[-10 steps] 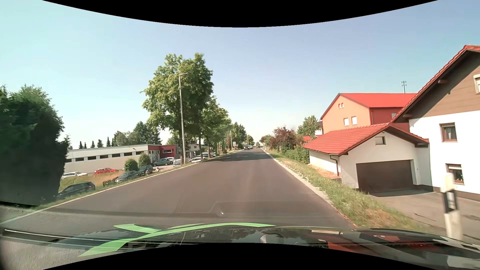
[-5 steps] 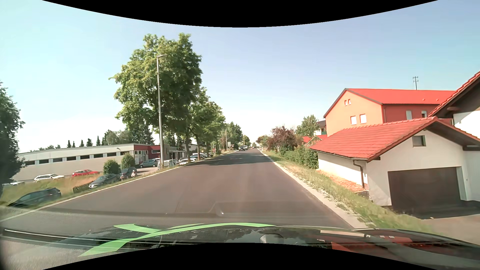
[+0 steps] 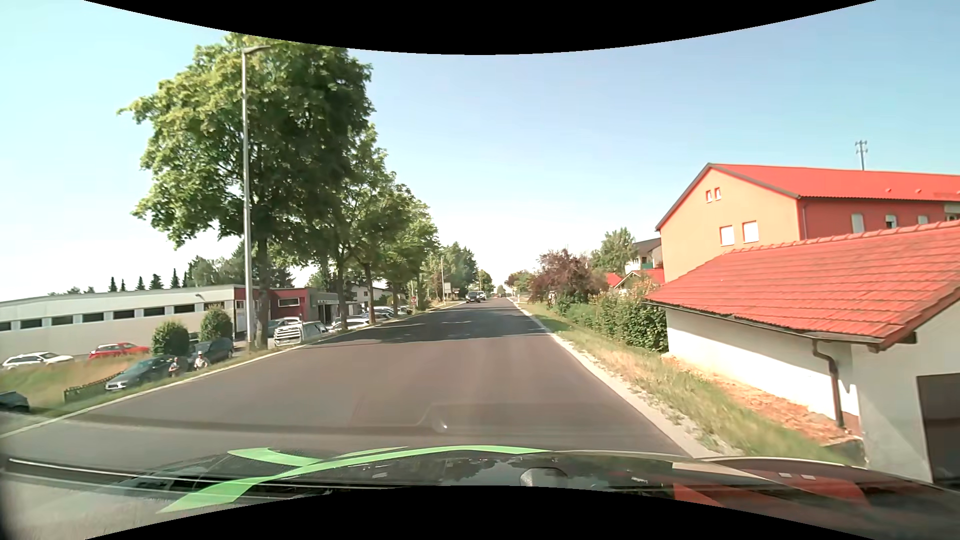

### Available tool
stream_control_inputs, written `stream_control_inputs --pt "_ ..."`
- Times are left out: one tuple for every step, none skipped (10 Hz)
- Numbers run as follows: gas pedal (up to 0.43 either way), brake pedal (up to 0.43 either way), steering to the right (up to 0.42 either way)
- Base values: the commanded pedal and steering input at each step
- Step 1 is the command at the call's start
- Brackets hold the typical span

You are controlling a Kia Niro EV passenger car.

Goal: Follow the waypoints while adhering to traffic rules and regulations

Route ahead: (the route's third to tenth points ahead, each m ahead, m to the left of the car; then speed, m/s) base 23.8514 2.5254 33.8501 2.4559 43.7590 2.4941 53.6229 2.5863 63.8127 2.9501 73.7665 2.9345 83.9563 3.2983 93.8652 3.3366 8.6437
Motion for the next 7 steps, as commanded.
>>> stream_control_inputs --pt "0.138 0.0 0.0" --pt "0.138 0.0 -0.009" --pt "0.15 0.0 -0.011" --pt "0.157 0.0 -0.012" --pt "0.157 0.0 -0.012" --pt "0.169 0.0 -0.011" --pt "0.169 0.0 -0.011"
